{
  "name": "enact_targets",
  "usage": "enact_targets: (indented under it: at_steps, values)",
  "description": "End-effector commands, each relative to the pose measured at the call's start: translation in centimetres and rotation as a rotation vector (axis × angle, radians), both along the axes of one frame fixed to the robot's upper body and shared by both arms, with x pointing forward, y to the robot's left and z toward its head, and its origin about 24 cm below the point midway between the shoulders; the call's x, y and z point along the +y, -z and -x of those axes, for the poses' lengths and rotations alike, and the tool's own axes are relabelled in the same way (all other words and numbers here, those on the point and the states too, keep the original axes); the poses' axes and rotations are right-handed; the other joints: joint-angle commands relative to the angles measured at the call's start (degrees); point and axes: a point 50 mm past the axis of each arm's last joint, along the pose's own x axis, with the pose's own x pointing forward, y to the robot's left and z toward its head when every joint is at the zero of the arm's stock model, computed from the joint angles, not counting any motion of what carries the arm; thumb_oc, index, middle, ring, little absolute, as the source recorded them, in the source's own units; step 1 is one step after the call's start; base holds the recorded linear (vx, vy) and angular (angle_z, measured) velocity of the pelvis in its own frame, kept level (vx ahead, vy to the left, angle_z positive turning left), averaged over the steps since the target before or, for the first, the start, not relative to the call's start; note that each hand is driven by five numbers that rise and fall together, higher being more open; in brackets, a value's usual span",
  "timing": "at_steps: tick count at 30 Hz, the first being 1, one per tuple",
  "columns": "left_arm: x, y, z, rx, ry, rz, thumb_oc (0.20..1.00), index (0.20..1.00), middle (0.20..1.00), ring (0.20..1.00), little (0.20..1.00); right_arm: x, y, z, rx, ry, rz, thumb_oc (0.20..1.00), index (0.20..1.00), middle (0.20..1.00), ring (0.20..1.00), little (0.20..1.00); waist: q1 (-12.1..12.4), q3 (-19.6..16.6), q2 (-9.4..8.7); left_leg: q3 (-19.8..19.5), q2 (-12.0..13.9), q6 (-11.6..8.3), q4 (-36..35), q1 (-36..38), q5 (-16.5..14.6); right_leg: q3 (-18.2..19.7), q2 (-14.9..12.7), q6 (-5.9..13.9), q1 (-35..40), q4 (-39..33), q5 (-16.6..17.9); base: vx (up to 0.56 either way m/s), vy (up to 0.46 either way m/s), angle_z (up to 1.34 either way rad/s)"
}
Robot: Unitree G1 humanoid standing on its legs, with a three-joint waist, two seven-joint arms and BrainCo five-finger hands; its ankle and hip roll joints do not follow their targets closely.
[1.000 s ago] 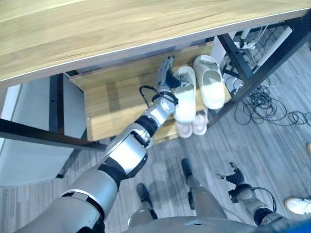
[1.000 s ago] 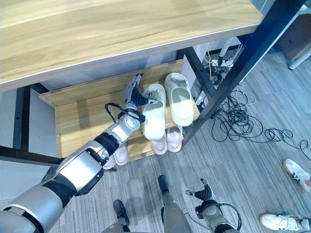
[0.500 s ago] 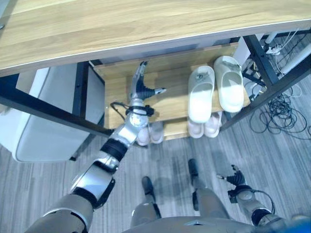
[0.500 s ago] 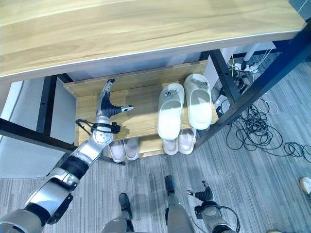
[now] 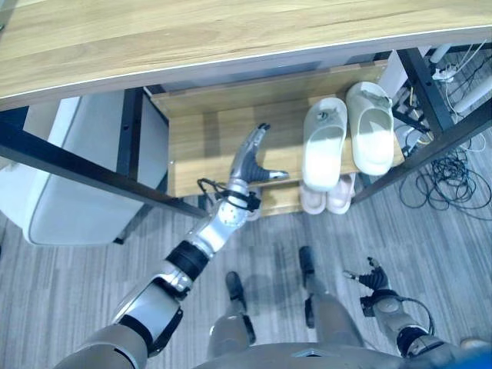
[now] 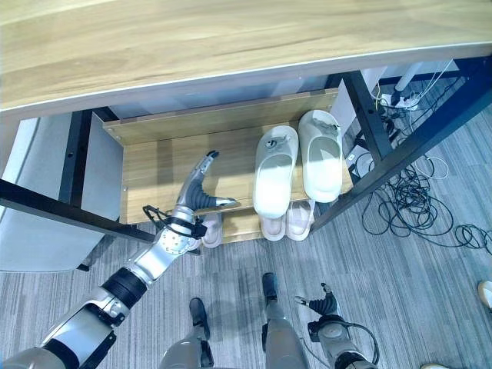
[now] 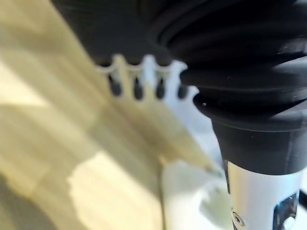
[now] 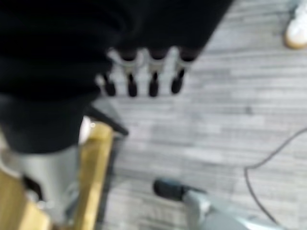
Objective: Arrange the slippers neatly on the shoe rack.
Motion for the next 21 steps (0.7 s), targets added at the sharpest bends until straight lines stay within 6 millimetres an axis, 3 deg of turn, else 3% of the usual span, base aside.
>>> enact_targets:
  at_steps: [1, 8, 21]
  values:
    - [-0.7, -2.1, -0.7, -0.115, 0.035, -0.047, 1.0, 1.0, 1.0, 1.0, 1.0, 0.1, -1.0, -1.9, -0.06, -0.009, 0.011, 1.0, 1.0, 1.0, 1.0, 1.0, 0.93, 1.91, 2.08, -5.51, 2.26, -1.0, 0.61, -5.94, 4.5, -3.24, -0.33, 0.89, -2.36, 7.47, -10.75, -0.01, -0.016, -0.03]
    - [-1.2, -1.6, -1.8, -0.139, -0.027, -0.197, 1.0, 1.0, 1.0, 1.0, 1.0, -0.2, -1.5, -2.7, -0.076, -0.029, 0.037, 1.0, 1.0, 1.0, 1.0, 1.0, 0.61, 2.39, 1.77, -5.82, 2.61, -1.16, 0.67, -6.01, 4.83, -3.35, -0.11, 0.7, -2.45, 7.87, -11.12, -0.01, -0.021, -0.02]
    - [-2.1, -0.9, -2.3, -0.117, -0.062, -0.224, 1.0, 1.0, 1.0, 1.0, 1.0, 0.0, -1.6, -2.9, -0.085, -0.023, 0.046, 1.0, 1.0, 1.0, 1.0, 1.0, 0.22, 3.42, 0.94, -6.32, 3.23, -1.31, 0.95, -6.96, 5.43, -3.62, 0.36, 0.42, -3.54, 8.44, -11.22, 0.0, -0.014, 0.0]
